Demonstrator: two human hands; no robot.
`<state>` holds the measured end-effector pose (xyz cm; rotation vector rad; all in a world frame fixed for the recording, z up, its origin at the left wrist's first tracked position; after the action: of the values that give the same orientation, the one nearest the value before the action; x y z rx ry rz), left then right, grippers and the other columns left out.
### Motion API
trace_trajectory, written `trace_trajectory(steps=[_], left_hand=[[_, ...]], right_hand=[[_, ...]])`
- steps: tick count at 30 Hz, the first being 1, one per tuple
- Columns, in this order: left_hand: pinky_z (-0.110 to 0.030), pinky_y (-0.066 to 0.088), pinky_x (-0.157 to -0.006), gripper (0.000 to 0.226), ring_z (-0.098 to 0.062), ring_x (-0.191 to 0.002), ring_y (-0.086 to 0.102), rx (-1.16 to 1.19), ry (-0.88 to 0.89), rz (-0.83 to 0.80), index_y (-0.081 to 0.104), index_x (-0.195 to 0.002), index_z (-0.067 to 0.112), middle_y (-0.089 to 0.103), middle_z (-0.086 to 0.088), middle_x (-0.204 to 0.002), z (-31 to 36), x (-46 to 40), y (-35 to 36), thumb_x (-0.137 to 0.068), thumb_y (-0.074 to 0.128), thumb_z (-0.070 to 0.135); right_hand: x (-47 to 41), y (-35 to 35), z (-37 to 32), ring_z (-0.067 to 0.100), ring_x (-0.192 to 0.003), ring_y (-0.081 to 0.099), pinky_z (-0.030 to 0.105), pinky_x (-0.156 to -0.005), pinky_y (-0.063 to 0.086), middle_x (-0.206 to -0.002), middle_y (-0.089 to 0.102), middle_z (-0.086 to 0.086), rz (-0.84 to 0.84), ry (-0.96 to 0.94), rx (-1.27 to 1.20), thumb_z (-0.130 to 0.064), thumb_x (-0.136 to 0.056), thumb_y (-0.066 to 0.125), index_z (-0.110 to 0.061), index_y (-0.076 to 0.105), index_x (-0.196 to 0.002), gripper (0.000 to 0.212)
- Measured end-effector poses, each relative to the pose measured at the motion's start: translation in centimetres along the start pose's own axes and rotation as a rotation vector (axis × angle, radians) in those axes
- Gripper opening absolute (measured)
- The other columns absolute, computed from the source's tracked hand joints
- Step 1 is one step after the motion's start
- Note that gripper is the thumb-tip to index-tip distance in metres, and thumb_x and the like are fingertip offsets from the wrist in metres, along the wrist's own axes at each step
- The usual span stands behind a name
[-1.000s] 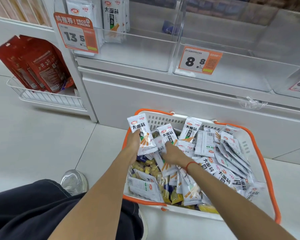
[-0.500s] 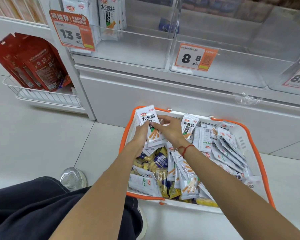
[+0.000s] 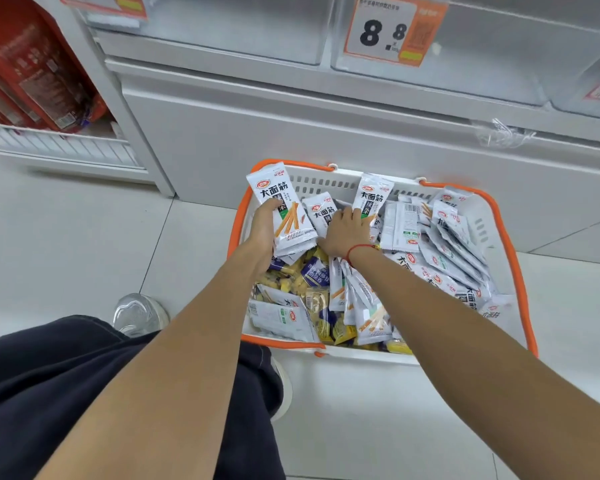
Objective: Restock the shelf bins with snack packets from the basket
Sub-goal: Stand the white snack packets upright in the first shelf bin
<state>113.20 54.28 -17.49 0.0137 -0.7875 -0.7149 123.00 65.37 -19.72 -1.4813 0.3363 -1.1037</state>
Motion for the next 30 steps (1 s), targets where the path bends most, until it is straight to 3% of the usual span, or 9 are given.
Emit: trace_trajectory(steps=[7, 11, 13, 15, 18, 20, 23, 27, 30], left_hand=[[-0.029, 0.05, -0.071, 0.021, -0.017, -0.071, 0.064, -0.086, -0.001, 0.008, 0.059, -0.111, 0.018, 0.069, -0.002, -0.083, -0.2, -0.4, 0.6, -0.099, 0.044, 0.026], [-0.037, 0.051, -0.089, 0.03, -0.023, -0.095, 0.066, -0.157, 0.062, 0.073, 0.054, -0.125, 0.018, 0.067, -0.007, -0.112, 0.5, 0.4, 0.5, -0.098, 0.044, 0.027], [-0.041, 0.05, -0.093, 0.031, -0.024, -0.102, 0.064, -0.185, 0.096, 0.103, 0.051, -0.127, 0.018, 0.066, -0.006, -0.116, 1.3, 1.0, 0.5, -0.098, 0.042, 0.025], [-0.034, 0.049, -0.082, 0.026, -0.018, -0.092, 0.062, -0.246, 0.11, 0.129, 0.05, -0.122, 0.017, 0.065, -0.001, -0.103, 2.1, 1.5, 0.6, -0.099, 0.04, 0.024], [-0.027, 0.037, -0.063, 0.018, -0.012, -0.075, 0.052, -0.344, 0.148, 0.16, 0.053, -0.105, 0.016, 0.057, 0.001, -0.086, 4.4, 3.1, 1.2, -0.095, 0.041, 0.024], [-0.03, 0.042, -0.078, 0.028, -0.016, -0.084, 0.055, -0.402, 0.176, 0.115, 0.052, -0.108, 0.015, 0.059, -0.003, -0.095, 5.7, 3.5, 1.9, -0.087, 0.039, 0.03], [-0.048, 0.043, -0.102, 0.05, -0.033, -0.11, 0.059, -0.406, 0.207, 0.017, 0.057, -0.124, 0.012, 0.063, -0.014, -0.12, 7.8, 3.9, 2.7, -0.083, 0.035, 0.03], [-0.034, 0.051, -0.082, 0.037, -0.023, -0.078, 0.065, -0.322, 0.308, -0.05, 0.063, -0.103, 0.014, 0.069, -0.006, -0.084, 11.2, 8.2, 3.2, -0.096, 0.026, 0.019], [-0.034, 0.054, -0.076, 0.044, -0.023, -0.072, 0.065, -0.268, 0.333, -0.083, 0.064, -0.096, 0.015, 0.069, -0.007, -0.08, 13.2, 8.9, 2.7, -0.099, 0.022, 0.024]], right_hand=[[-1.0, -0.6, 0.1, 0.032, -0.125, 0.036, 0.042, -0.102, 0.032, -0.132, 0.043, 0.016, 0.178, 0.094, -0.288, -0.043, -0.084, 0.063, -0.003, 0.04, -0.128, 0.064], [0.1, -2.8, 0.3, 0.032, -0.098, 0.058, 0.038, -0.085, 0.046, -0.102, 0.06, 0.012, 0.372, 0.044, -0.675, -0.042, -0.085, 0.064, -0.003, 0.031, -0.128, 0.067], [0.6, -3.9, 0.3, 0.025, -0.074, 0.063, 0.042, -0.074, 0.054, -0.088, 0.063, 0.009, 0.3, -0.019, -1.018, -0.032, -0.087, 0.065, -0.004, 0.023, -0.131, 0.067], [1.0, -5.4, 0.3, 0.023, -0.082, 0.065, 0.043, -0.08, 0.056, -0.107, 0.063, 0.013, 0.26, -0.079, -1.255, -0.031, -0.088, 0.065, -0.004, 0.024, -0.133, 0.067], [1.8, -8.1, 0.4, 0.016, -0.091, 0.062, 0.025, -0.076, 0.056, -0.121, 0.056, 0.009, 0.29, -0.093, -1.407, -0.029, -0.093, 0.058, -0.001, 0.041, -0.13, 0.049], [2.3, -9.8, -0.2, 0.013, -0.082, 0.061, 0.017, -0.062, 0.053, -0.12, 0.057, 0.011, 0.234, -0.146, -1.451, -0.022, -0.098, 0.051, 0.0, 0.044, -0.128, 0.038], [3.3, -12.1, -1.2, 0.021, -0.101, 0.06, 0.026, -0.079, 0.051, -0.125, 0.056, 0.013, 0.277, -0.182, -1.464, -0.019, -0.096, 0.053, -0.001, 0.048, -0.127, 0.035], [5.2, -14.9, -2.5, 0.015, -0.09, 0.057, 0.021, -0.071, 0.047, -0.114, 0.058, 0.006, 0.321, -0.203, -1.562, -0.025, -0.097, 0.052, -0.006, 0.046, -0.127, 0.037], [6.3, -17.2, -4.2, 0.016, -0.093, 0.062, 0.023, -0.075, 0.053, -0.117, 0.061, 0.005, 0.192, -0.265, -1.598, -0.032, -0.099, 0.045, -0.011, 0.042, -0.132, 0.039]])
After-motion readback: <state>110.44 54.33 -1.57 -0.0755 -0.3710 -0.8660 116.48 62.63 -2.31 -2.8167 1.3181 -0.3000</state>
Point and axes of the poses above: each hand's wrist, its own x-axis away from the middle knuckle, its own y-axis out of the palm, z = x × y, the point moved 3 cm from there along -x, towards the middle knuckle
